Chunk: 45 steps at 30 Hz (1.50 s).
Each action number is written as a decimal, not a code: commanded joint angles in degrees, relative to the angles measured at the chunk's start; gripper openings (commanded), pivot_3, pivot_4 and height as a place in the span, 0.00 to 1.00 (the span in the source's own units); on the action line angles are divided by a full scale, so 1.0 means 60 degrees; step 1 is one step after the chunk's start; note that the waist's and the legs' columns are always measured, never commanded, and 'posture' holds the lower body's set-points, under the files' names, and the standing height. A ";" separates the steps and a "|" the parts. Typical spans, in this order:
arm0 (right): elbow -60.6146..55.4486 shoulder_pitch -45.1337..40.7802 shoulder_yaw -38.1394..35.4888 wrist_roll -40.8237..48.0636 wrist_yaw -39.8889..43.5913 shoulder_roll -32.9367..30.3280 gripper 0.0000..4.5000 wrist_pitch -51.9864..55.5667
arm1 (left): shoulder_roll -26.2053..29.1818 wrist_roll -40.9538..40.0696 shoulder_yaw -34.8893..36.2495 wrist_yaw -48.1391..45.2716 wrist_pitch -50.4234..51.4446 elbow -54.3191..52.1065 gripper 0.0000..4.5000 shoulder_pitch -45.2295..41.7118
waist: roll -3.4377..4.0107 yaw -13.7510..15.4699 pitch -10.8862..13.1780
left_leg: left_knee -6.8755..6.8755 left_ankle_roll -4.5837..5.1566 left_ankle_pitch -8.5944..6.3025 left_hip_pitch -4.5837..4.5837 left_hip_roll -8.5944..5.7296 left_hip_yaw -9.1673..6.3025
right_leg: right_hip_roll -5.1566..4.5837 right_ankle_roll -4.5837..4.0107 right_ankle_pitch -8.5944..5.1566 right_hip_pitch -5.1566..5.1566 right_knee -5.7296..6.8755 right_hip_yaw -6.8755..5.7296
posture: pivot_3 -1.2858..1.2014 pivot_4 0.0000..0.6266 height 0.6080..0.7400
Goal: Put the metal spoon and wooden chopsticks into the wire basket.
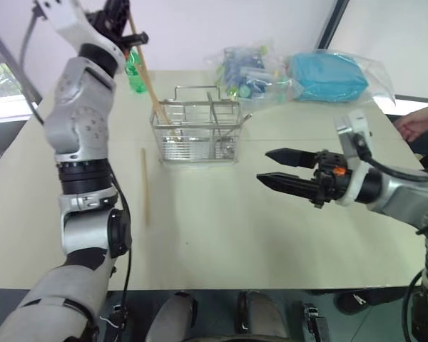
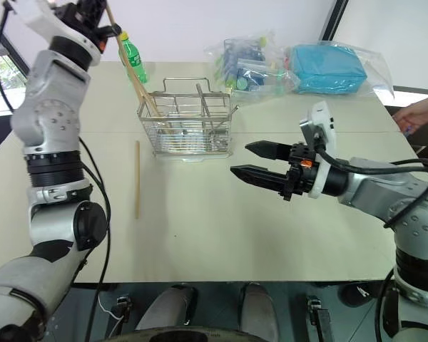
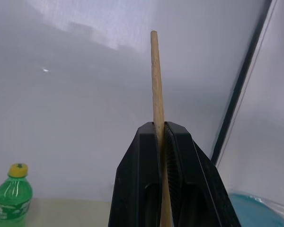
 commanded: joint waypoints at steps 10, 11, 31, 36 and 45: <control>-0.0760 0.0386 -0.0796 0.1607 -0.1548 -0.0600 0.89 -0.0302 | -0.0617 0.1091 -0.0567 -0.0872 -0.2281 0.1616 0.01 -0.0103 | -0.0004 0.0008 0.0002 | 0.0003 0.0008 -0.0003 -0.0005 0.0000 -0.0004 | -0.0002 0.0001 0.0000 0.0003 -0.0001 -0.0004 | 0.52 0.24 0.66; -0.0752 0.0405 -0.0801 0.1631 -0.1571 -0.0642 0.89 -0.0321 | -0.0650 0.1142 -0.0583 -0.0870 -0.2364 0.1663 0.01 -0.0074 | -0.0002 0.0008 0.0001 | 0.0003 0.0008 -0.0003 -0.0004 0.0001 -0.0004 | -0.0001 0.0001 0.0000 0.0003 -0.0001 -0.0005 | 0.52 0.24 0.66; 0.0486 -0.0131 0.0211 -0.0656 0.0355 -0.0923 0.89 -0.1267 | 0.0029 0.0235 -0.0145 0.0212 0.1368 -0.2194 0.99 0.1004 | 0.0000 -0.0030 0.0002 | 0.0007 0.0046 -0.0024 0.0002 0.0001 -0.0005 | 0.0004 0.0002 0.0000 0.0004 0.0004 -0.0004 | 0.52 0.24 0.66; 0.0816 -0.0397 0.0907 -0.1516 0.1150 -0.0798 0.89 -0.1603 | 0.1295 -0.0094 0.0431 0.1311 0.4726 -0.3088 0.99 0.0847 | 0.0003 -0.0048 0.0003 | 0.0003 0.0047 -0.0025 0.0010 0.0002 -0.0009 | 0.0009 0.0003 -0.0001 0.0004 0.0008 -0.0002 | 0.52 0.24 0.66; 0.1398 -0.0754 0.1469 -0.2524 0.2337 -0.0866 0.89 -0.1852 | 0.2518 0.0230 0.0181 0.1783 1.0533 -0.4485 0.99 0.1876 | 0.0000 -0.0033 0.0007 | 0.0000 0.0048 -0.0026 0.0008 -0.0004 -0.0029 | 0.0019 0.0008 -0.0005 0.0005 0.0022 -0.0001 | 0.52 0.24 0.66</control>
